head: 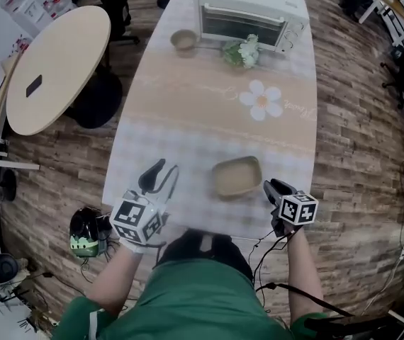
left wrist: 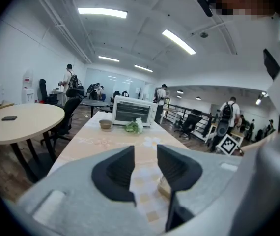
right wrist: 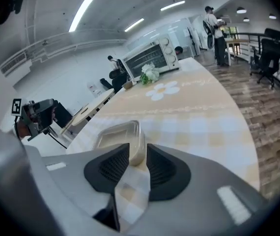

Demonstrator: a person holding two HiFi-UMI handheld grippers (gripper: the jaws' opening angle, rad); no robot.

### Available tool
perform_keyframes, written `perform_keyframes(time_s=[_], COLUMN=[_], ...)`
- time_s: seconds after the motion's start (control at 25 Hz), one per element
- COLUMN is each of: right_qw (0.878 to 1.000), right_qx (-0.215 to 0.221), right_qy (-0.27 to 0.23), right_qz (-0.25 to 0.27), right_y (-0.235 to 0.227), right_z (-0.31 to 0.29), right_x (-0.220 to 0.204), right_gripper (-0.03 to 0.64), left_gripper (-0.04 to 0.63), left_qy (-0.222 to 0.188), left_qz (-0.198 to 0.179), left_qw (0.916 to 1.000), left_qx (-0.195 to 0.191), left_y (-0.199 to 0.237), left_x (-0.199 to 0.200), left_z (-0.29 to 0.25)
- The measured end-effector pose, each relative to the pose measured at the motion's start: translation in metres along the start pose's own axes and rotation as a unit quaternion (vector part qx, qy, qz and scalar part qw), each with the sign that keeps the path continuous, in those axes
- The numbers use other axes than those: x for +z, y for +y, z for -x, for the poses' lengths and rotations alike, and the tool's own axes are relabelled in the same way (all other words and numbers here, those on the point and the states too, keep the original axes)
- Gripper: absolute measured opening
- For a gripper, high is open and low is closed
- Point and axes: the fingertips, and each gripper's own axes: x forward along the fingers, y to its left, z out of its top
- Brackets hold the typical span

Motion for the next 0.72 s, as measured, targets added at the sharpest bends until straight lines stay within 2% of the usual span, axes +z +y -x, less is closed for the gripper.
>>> perform_keyframes(time_s=[0.16, 0.52, 0.72], right_qw=[0.998, 0.991, 0.987], right_qx=[0.042, 0.085, 0.092], right_qy=[0.020, 0.047, 0.036], right_qz=[-0.033, -0.090, -0.124], right_y=[0.000, -0.002, -0.003], right_z=[-0.012, -0.026, -0.025], right_x=[-0.007, -0.014, -0.008], right_gripper=[0.109, 0.109, 0.082], left_gripper=[0.143, 0.138, 0.135], left_qy=[0.006, 0.003, 0.002], left_qz=[0.008, 0.028, 0.040], left_qw=[0.9999, 0.9995, 0.9991], left_qx=[0.007, 0.011, 0.013], left_y=[-0.002, 0.000, 0.001], left_x=[-0.004, -0.009, -0.009], left_z=[-0.008, -0.013, -0.011])
